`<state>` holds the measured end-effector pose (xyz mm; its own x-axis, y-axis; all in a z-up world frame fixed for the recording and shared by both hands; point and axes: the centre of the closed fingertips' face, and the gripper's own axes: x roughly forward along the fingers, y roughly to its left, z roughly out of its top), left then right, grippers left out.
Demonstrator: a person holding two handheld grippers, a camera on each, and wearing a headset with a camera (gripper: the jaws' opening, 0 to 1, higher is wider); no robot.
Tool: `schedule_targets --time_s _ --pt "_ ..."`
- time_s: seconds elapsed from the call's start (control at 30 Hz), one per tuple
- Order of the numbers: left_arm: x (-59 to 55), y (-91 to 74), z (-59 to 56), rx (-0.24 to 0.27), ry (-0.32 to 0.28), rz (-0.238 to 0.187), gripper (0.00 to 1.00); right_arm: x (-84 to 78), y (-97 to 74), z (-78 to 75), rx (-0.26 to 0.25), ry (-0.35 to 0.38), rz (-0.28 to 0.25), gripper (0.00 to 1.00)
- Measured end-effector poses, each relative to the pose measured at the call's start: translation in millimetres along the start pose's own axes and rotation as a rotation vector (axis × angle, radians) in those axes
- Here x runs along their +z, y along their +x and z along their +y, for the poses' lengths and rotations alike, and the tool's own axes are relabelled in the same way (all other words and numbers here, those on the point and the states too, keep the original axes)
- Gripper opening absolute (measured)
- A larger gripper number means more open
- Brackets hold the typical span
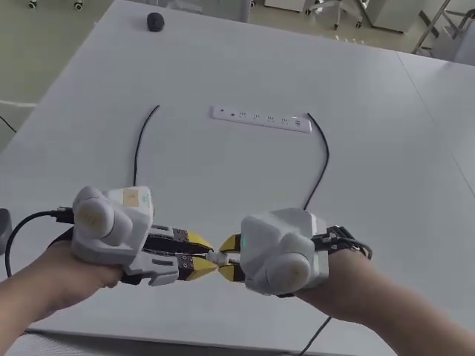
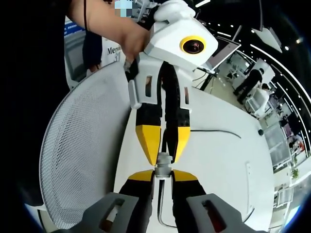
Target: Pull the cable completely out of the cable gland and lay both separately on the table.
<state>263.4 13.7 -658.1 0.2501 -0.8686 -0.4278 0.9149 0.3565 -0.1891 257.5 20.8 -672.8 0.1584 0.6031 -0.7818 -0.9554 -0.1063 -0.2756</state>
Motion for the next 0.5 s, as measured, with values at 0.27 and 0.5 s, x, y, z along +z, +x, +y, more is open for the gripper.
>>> schedule_targets --time_s 0.27,0.5 --pt "-0.4 -6.8 0.4 0.003 0.005 -0.005 0.15 2.1 1.6 -3.5 0.009 0.041 -0.002 0.10" --pt "-0.5 -12.9 5.6 0.020 0.011 -0.018 0.15 -1.9 -5.7 -8.6 0.016 0.162 -0.029 0.20"
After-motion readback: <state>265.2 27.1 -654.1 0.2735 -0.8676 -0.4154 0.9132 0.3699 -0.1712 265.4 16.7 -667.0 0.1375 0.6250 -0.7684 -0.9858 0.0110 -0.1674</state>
